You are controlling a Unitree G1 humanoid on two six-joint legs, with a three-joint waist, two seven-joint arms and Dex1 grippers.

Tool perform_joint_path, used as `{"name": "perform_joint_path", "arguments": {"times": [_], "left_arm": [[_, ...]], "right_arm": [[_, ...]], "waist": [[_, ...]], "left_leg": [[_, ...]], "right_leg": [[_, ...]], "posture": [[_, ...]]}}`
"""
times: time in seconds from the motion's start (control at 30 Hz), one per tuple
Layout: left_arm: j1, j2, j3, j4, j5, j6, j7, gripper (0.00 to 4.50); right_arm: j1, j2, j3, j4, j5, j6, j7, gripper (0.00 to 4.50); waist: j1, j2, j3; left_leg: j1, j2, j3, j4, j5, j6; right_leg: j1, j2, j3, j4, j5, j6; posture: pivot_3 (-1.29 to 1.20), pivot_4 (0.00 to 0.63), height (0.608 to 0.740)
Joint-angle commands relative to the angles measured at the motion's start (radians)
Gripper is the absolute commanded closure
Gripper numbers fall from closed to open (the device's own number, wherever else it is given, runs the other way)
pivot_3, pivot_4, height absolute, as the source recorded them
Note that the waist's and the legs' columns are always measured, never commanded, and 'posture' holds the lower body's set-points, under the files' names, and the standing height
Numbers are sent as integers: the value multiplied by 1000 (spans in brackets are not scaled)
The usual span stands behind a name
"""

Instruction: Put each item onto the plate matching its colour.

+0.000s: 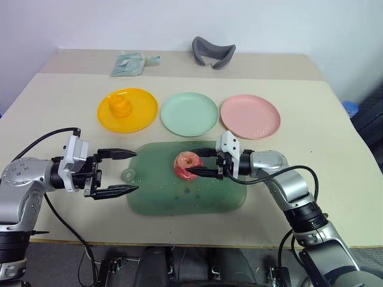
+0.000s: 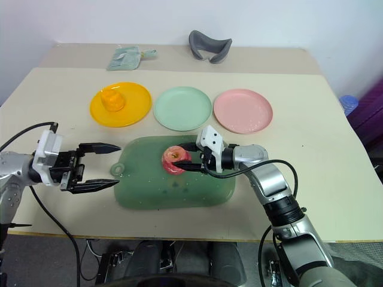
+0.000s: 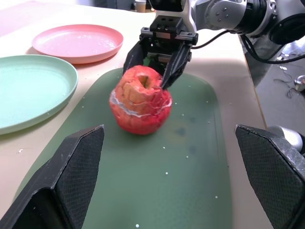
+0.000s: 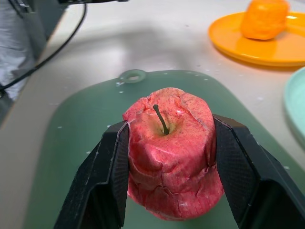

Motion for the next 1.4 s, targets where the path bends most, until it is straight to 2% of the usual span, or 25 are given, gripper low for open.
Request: {"name": "perform_joint_path", "arguments": {"times": [0.03,0.2,0.3,0.6,0.8,0.87,0.93,0.97,1.0,1.07,1.2,1.3,1.4], "left_arm": [[-11,-5,5,-32,-10,-1,6,0],[-20,-19,-4,-29,-4,-6,15,0],[-30,-31,-16,-26,3,-10,23,0],[-45,-65,-38,-28,17,-19,61,0],[-31,-76,-37,-46,21,-20,77,0],[-24,-75,-33,-53,20,-18,81,0],[-17,-73,-29,-59,17,-16,86,0],[-14,-71,-27,-63,15,-15,88,0],[-11,-70,-26,-66,14,-14,90,0],[-6,-69,-24,-72,12,-12,93,0],[3,-66,-22,-80,7,-6,93,0],[3,-63,-26,-83,-1,0,77,0],[-7,-62,-34,-80,-5,5,63,0]], "right_arm": [[-53,6,-72,-82,-7,2,-91,2276],[-152,7,-183,-118,48,153,-228,2276],[-263,-13,-258,-6,65,223,-279,2276],[-450,-45,-346,551,-89,28,-488,2276],[-494,-38,-354,794,-125,-79,-524,2276],[-504,-36,-357,832,-129,-102,-528,1509],[-508,-35,-360,842,-130,-123,-527,560],[-506,-35,-365,832,-125,-126,-527,226],[-501,-36,-369,816,-119,-122,-525,104],[-471,-47,-372,748,-103,-120,-490,104],[-330,-93,-369,470,-19,-54,-323,104],[-135,-165,-342,145,129,105,-136,104],[-2,-218,-330,-42,208,224,-75,104]], "waist": [[0,0,0],[-1,0,0],[-1,0,0],[-7,2,1],[-30,5,3],[-33,6,3],[-35,6,4],[-38,6,4],[-39,7,4],[-39,7,4],[-32,7,4],[-19,7,4],[-15,7,4]], "left_leg": [[0,0,0,0,0,0],[0,0,0,0,0,0],[0,0,0,0,0,0],[0,0,1,-1,0,0],[0,0,1,-1,0,0],[0,0,1,-1,0,0],[0,0,1,-1,0,0],[0,0,1,-1,0,0],[0,0,1,-1,0,0],[0,0,1,-1,0,0],[0,0,1,-1,0,0],[-1,0,0,-1,0,0],[0,0,0,0,0,0]], "right_leg": [[0,0,0,0,0,0],[-1,0,0,1,0,0],[-1,0,0,1,0,0],[-1,0,0,1,0,0],[-1,0,1,1,0,0],[-1,0,1,1,0,0],[-1,0,1,1,0,0],[-1,0,1,1,0,0],[-1,0,1,1,0,0],[-1,0,1,1,0,0],[-1,0,1,1,0,0],[-1,0,1,1,0,0],[-1,0,1,1,0,0]], "posture": [[0,150,740],[0,150,740],[0,150,740],[0,150,740],[0,150,740],[0,150,740],[0,150,740],[0,150,740],[0,150,740],[0,150,740],[0,150,740],[0,150,740],[0,150,740]]}}
